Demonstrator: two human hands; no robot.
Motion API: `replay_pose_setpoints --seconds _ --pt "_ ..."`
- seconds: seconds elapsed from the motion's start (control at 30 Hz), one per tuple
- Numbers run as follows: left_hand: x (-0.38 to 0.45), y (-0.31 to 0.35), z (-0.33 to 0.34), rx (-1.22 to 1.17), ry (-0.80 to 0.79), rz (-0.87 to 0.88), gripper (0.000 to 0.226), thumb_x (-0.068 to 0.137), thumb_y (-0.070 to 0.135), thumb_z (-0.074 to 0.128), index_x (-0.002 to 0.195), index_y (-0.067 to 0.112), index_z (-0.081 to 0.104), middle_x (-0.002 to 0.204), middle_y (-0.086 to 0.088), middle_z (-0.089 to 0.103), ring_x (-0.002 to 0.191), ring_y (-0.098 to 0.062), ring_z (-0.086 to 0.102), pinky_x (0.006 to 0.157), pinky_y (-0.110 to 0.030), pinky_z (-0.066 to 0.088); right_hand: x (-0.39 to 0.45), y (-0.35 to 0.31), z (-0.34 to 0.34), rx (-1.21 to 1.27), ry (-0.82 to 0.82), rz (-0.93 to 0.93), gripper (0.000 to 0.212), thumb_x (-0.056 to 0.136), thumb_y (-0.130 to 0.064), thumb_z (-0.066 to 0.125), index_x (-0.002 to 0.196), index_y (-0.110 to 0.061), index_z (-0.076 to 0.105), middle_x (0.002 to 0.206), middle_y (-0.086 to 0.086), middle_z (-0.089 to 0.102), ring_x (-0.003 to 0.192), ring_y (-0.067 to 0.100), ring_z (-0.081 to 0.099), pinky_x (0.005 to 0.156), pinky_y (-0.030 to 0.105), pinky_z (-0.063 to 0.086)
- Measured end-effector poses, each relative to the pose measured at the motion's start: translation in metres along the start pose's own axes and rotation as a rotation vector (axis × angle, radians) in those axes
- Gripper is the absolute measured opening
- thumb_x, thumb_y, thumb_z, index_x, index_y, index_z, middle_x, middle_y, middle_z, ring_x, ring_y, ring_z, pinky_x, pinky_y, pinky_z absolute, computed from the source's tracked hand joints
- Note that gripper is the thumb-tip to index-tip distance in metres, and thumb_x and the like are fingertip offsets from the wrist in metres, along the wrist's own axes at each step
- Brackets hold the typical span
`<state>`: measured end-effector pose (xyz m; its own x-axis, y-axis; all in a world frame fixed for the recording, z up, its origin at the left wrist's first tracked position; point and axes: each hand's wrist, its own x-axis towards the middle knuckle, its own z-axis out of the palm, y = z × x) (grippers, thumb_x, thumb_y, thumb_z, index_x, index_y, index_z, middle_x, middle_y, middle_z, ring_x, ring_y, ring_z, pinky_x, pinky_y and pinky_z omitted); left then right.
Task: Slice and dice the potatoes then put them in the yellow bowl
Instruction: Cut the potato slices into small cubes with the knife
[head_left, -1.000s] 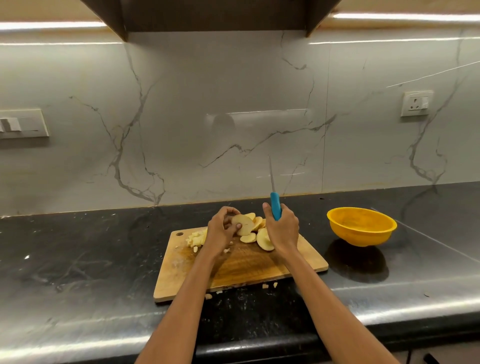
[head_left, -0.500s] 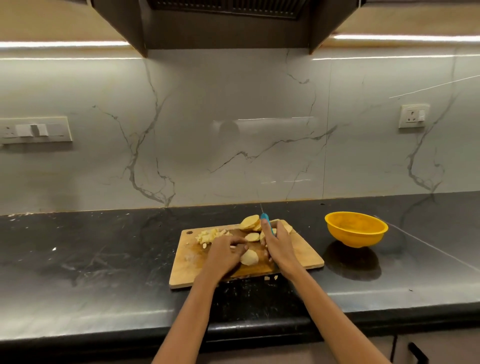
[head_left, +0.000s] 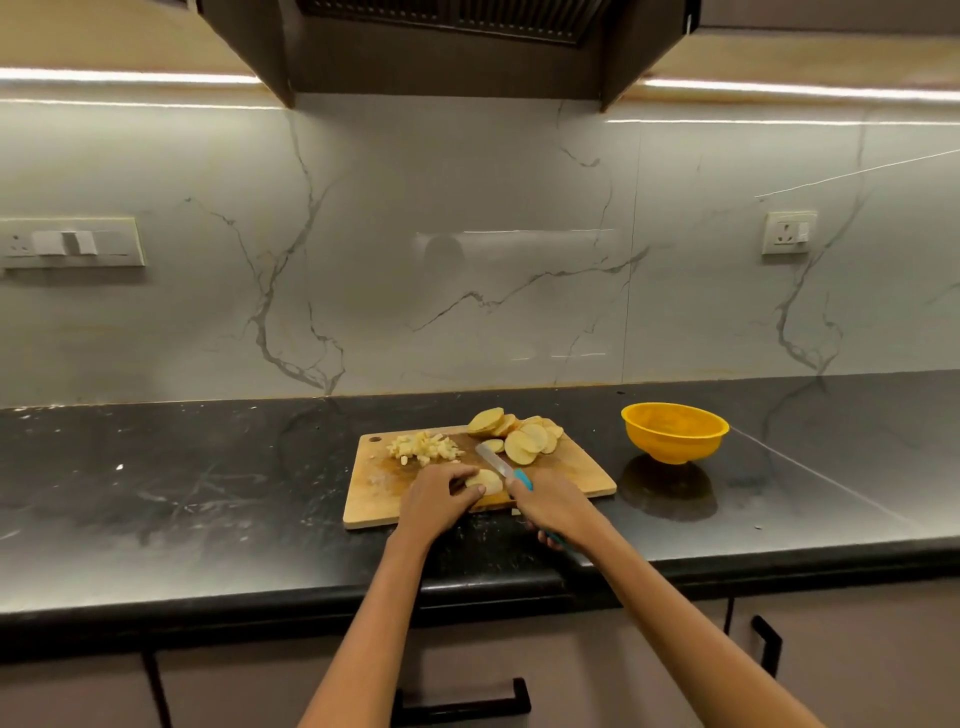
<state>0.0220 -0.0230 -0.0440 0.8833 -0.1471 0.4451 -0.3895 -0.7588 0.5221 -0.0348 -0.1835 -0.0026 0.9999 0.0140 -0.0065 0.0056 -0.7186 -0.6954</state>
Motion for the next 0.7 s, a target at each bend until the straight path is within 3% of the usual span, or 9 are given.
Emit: replay_pose_setpoints --seconds 0.07,0.17,0.27,0.4,0.47,0.6,0.7 --pt "-0.001 -0.001 0.001 0.0 -0.001 -0.01 0.04 0.087 0.036 0.062 0.124 0.02 0.06 0.128 0.001 0.059 0.117 -0.012 0.051 0.096 -0.025 0.039 -0.004 0.001 0.001 -0.164 0.051 -0.017 0.034 0.101 -0.04 0.034 0.093 -0.012 0.051 0.069 0.001 0.054 0.059 0.013 0.052 0.062 0.029 0.048" --pt "0.001 -0.002 0.001 0.012 -0.005 -0.019 0.04 0.087 0.039 0.062 0.123 0.023 0.06 0.127 0.003 0.059 0.118 -0.011 0.051 0.096 -0.025 0.038 -0.012 0.001 0.004 -0.273 0.097 -0.012 0.034 0.101 -0.038 0.035 0.103 -0.011 0.055 0.089 0.006 0.061 0.078 0.019 0.056 0.076 0.034 0.048" --pt "0.001 -0.003 0.002 0.004 -0.004 -0.025 0.04 0.086 0.04 0.062 0.122 0.023 0.061 0.126 0.004 0.06 0.117 -0.01 0.051 0.095 -0.025 0.038 -0.017 -0.002 0.005 -0.323 0.126 -0.02 0.037 0.101 -0.036 0.037 0.113 -0.007 0.057 0.109 0.009 0.064 0.097 0.023 0.06 0.076 0.031 0.043" --pt "0.003 -0.006 0.003 -0.013 -0.007 -0.026 0.039 0.085 0.04 0.064 0.12 0.023 0.062 0.125 0.005 0.061 0.116 -0.01 0.052 0.096 -0.028 0.042 -0.021 -0.012 0.01 -0.439 0.137 -0.005 0.035 0.102 -0.03 0.038 0.118 -0.006 0.057 0.118 0.011 0.062 0.108 0.025 0.058 0.081 0.032 0.042" --pt "0.004 -0.006 0.003 -0.026 -0.008 -0.029 0.038 0.084 0.039 0.065 0.119 0.023 0.063 0.124 0.004 0.061 0.115 -0.011 0.053 0.096 -0.029 0.043 -0.021 -0.019 0.015 -0.549 0.131 -0.017 0.031 0.101 -0.023 0.039 0.121 -0.005 0.055 0.12 0.011 0.061 0.11 0.026 0.058 0.084 0.032 0.045" --pt "0.005 -0.007 0.003 -0.021 -0.014 -0.032 0.038 0.083 0.04 0.066 0.117 0.023 0.065 0.12 0.003 0.063 0.113 -0.012 0.056 0.094 -0.033 0.046 -0.014 -0.031 0.022 -0.672 0.079 -0.037 0.03 0.099 -0.013 0.041 0.125 -0.005 0.054 0.122 0.012 0.059 0.11 0.026 0.059 0.075 0.031 0.047" --pt "0.005 -0.006 0.003 -0.008 -0.014 -0.029 0.038 0.084 0.039 0.065 0.118 0.022 0.064 0.121 0.002 0.063 0.113 -0.012 0.056 0.095 -0.033 0.046 -0.018 -0.033 0.02 -0.675 0.049 -0.049 0.03 0.098 -0.013 0.043 0.126 -0.005 0.053 0.124 0.012 0.058 0.111 0.027 0.058 0.082 0.032 0.049"
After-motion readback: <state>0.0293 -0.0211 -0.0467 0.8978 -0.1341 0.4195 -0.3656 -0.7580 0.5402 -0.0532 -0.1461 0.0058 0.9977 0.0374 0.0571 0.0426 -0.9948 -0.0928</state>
